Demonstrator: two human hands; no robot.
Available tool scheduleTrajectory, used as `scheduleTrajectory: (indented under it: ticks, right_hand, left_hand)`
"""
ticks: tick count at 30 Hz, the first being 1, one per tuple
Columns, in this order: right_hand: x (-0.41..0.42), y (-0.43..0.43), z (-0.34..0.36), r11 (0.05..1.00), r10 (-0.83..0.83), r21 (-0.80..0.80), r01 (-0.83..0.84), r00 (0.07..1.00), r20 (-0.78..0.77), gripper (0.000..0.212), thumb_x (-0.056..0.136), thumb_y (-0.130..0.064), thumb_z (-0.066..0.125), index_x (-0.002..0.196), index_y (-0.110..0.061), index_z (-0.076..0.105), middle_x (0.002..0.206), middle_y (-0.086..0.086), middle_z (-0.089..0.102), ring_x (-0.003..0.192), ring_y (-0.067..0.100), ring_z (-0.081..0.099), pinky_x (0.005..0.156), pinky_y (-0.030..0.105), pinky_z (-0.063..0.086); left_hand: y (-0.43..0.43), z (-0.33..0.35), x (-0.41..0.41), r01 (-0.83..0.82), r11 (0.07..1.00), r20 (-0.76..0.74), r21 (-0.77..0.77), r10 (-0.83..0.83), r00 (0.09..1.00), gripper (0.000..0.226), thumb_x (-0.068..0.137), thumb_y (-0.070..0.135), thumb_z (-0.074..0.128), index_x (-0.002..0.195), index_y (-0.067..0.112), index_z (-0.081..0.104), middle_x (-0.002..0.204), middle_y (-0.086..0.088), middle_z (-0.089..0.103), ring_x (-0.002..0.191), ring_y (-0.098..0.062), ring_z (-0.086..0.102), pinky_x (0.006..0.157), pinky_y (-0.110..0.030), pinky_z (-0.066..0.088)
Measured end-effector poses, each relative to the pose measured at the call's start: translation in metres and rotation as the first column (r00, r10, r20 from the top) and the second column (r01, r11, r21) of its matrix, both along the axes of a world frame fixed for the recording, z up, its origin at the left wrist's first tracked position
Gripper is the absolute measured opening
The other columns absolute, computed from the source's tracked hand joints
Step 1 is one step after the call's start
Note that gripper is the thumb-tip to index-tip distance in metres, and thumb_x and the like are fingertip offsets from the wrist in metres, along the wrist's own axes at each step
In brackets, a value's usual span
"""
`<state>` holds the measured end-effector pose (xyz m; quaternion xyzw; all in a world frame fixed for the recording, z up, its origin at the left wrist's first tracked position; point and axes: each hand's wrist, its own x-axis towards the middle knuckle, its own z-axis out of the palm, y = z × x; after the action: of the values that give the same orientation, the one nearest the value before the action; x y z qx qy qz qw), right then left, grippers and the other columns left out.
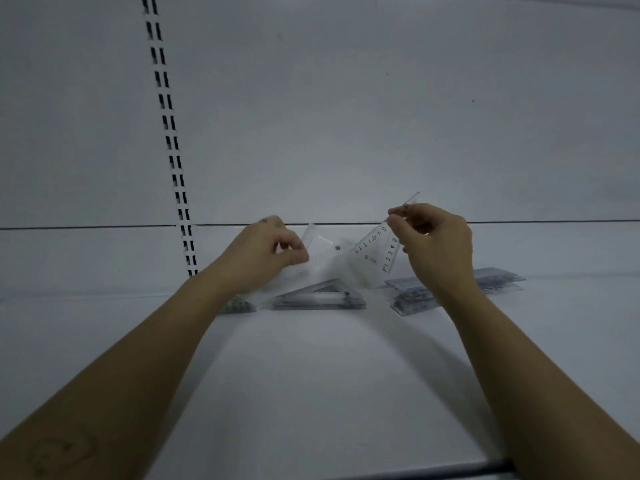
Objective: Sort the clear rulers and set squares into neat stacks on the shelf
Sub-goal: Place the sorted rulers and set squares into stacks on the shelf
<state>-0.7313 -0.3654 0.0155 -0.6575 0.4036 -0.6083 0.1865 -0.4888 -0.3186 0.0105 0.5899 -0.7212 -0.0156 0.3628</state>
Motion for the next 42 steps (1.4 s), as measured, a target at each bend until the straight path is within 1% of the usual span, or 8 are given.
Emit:
scheduleTrajectory:
  ticks: [4, 7, 11, 17, 23, 26, 33, 42]
  right_hand:
    - [0.0, -0.002, -0.001, 1.0, -0.018, -0.02, 0.019, 1.0, 0.016, 0.01, 0.085, -0.025, 0.069, 0.093, -0.022, 0.075, 0.074, -0.008, 0.069, 0.063, 0.001, 0.058, 0.07, 0.031, 0.056]
    - [0.001, -0.001, -0.002, 0.997, -0.064, -0.055, 0.062, 0.997, -0.038, 0.013, 0.087, -0.026, 0.068, 0.097, -0.02, 0.074, 0.079, -0.006, 0.068, 0.066, 0.0, 0.059, 0.066, 0.008, 0.045]
    - [0.004, 0.003, -0.001, 0.993, -0.085, -0.088, 0.081, 0.995, -0.052, 0.014, 0.086, -0.025, 0.07, 0.098, -0.018, 0.071, 0.077, -0.007, 0.065, 0.066, -0.003, 0.057, 0.065, 0.003, 0.042]
    - [0.008, 0.002, -0.004, 1.0, 0.018, 0.018, -0.019, 0.998, 0.056, 0.011, 0.081, -0.025, 0.076, 0.087, -0.02, 0.067, 0.073, -0.002, 0.068, 0.069, 0.011, 0.066, 0.073, 0.037, 0.058]
    - [0.01, 0.003, -0.005, 0.999, 0.032, 0.04, -0.035, 0.997, 0.073, 0.009, 0.081, -0.024, 0.076, 0.082, -0.019, 0.069, 0.072, -0.002, 0.069, 0.067, 0.012, 0.066, 0.069, 0.037, 0.059]
    - [0.015, 0.008, -0.007, 1.0, 0.002, -0.031, -0.002, 1.0, -0.007, 0.009, 0.081, -0.025, 0.075, 0.082, -0.02, 0.068, 0.071, -0.006, 0.067, 0.065, 0.006, 0.063, 0.067, 0.029, 0.057]
    - [0.02, 0.017, -0.004, 0.984, 0.17, 0.053, -0.172, 0.985, 0.032, 0.009, 0.084, -0.025, 0.072, 0.088, -0.017, 0.072, 0.062, 0.0, 0.065, 0.052, 0.011, 0.06, 0.052, 0.025, 0.051]
    - [0.014, 0.016, 0.002, 0.65, 0.549, 0.277, -0.708, 0.689, 0.473, 0.022, 0.09, -0.014, 0.06, 0.11, -0.006, 0.063, 0.093, 0.008, 0.067, 0.064, 0.013, 0.06, 0.06, 0.028, 0.056]
  left_hand:
    - [0.0, -0.003, -0.003, -0.002, 1.0, 0.115, 0.026, -0.001, 0.993, 0.024, 0.098, 0.021, 0.048, 0.079, 0.024, 0.062, 0.079, 0.012, 0.053, 0.07, -0.003, 0.05, 0.061, -0.018, 0.034]
    - [-0.006, -0.022, -0.011, -0.023, 0.994, 0.005, 0.111, 0.023, 1.0, 0.016, 0.094, 0.021, 0.057, 0.087, 0.018, 0.072, 0.076, 0.005, 0.067, 0.069, -0.01, 0.06, 0.059, -0.012, 0.041]
    - [-0.021, -0.034, -0.023, -0.122, 0.991, -0.163, 0.056, 0.13, 0.978, 0.011, 0.085, 0.025, 0.07, 0.087, 0.015, 0.076, 0.067, 0.001, 0.067, 0.059, -0.006, 0.058, 0.055, -0.006, 0.04]
    - [-0.027, -0.048, -0.032, -0.276, 0.96, 0.134, 0.04, 0.269, 0.954, 0.023, 0.085, 0.038, 0.067, 0.082, 0.016, 0.072, 0.079, -0.001, 0.07, 0.076, -0.02, 0.063, 0.073, -0.034, 0.053]
    - [-0.022, -0.037, -0.025, -0.274, 0.96, -0.031, -0.054, 0.272, 0.962, 0.027, 0.09, 0.037, 0.061, 0.08, 0.013, 0.072, 0.075, 0.0, 0.069, 0.071, -0.018, 0.063, 0.073, -0.035, 0.054]
    - [-0.011, -0.024, -0.026, -0.154, 0.987, -0.268, -0.048, 0.136, 0.954, 0.02, 0.089, 0.033, 0.063, 0.086, 0.016, 0.073, 0.077, 0.004, 0.071, 0.071, -0.011, 0.065, 0.076, -0.03, 0.056]
    - [0.007, -0.007, -0.053, 0.105, 0.994, -0.266, 0.008, -0.099, 0.959, 0.016, 0.082, 0.029, 0.073, 0.097, 0.022, 0.072, 0.08, 0.009, 0.07, 0.069, -0.002, 0.061, 0.065, -0.011, 0.046]
    - [0.009, -0.007, -0.053, 0.536, 0.782, -0.794, 0.318, -0.089, 0.601, 0.025, 0.098, 0.012, 0.048, 0.109, 0.004, 0.069, 0.071, 0.001, 0.058, 0.06, -0.008, 0.051, 0.056, -0.02, 0.042]
